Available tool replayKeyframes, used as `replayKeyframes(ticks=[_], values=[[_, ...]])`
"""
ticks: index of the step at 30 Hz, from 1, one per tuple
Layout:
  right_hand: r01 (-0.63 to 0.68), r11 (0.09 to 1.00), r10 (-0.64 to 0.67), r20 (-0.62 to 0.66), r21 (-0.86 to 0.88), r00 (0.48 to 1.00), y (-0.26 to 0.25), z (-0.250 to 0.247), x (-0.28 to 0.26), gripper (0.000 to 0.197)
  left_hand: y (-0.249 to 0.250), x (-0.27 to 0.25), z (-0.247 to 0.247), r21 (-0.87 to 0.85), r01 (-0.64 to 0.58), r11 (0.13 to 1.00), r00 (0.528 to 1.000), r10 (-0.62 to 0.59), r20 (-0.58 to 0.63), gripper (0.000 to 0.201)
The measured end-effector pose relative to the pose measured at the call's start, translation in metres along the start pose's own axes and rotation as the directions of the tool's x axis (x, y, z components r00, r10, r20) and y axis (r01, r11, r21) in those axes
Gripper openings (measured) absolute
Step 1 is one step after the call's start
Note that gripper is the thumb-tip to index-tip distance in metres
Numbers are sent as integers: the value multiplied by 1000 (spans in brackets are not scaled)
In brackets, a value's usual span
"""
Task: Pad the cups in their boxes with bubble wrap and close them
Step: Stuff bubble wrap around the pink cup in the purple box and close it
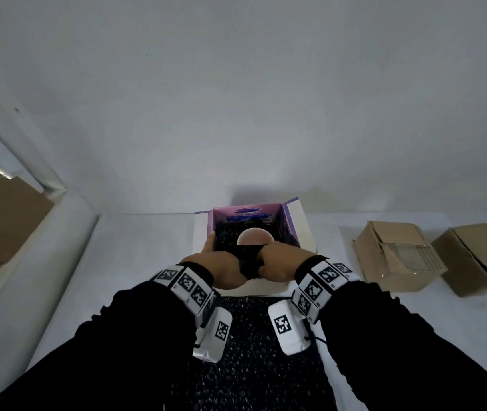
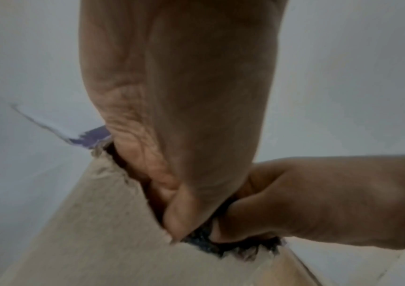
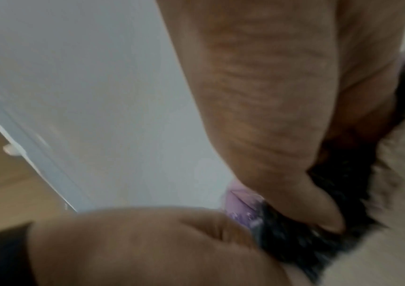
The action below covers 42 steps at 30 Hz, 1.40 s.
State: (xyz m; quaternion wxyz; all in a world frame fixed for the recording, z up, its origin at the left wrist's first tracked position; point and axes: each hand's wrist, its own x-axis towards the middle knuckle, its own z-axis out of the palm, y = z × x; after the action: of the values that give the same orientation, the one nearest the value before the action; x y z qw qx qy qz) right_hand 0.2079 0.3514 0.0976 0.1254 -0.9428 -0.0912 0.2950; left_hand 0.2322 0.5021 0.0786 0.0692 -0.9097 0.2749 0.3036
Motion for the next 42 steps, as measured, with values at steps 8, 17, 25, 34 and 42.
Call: replayKeyframes(ticks=[8, 17, 25, 34, 42], values=[[-127, 958, 32, -344, -257, 938, 9, -17, -22, 19, 0, -6, -7, -204, 165, 965, 807, -251, -535, 18], [-94, 978, 89, -37, -186, 995, -3, 3, 2, 27, 12, 12, 5, 165, 107, 981, 963, -61, -264, 16], [-146, 977, 146, -8, -159, 989, 0, 6, 22, 31, -2, 25, 5, 176, 20, 984, 991, 4, -136, 21], [-52, 988, -2, -348, -148, 938, 15, 14, 15, 20, -20, 16, 12, 261, 35, 965, 945, 53, -322, 28], [-13, 995, -18, -296, -103, 955, 11, 11, 12, 22, -13, 9, -6, 170, -70, 983, 981, 99, -166, 26]])
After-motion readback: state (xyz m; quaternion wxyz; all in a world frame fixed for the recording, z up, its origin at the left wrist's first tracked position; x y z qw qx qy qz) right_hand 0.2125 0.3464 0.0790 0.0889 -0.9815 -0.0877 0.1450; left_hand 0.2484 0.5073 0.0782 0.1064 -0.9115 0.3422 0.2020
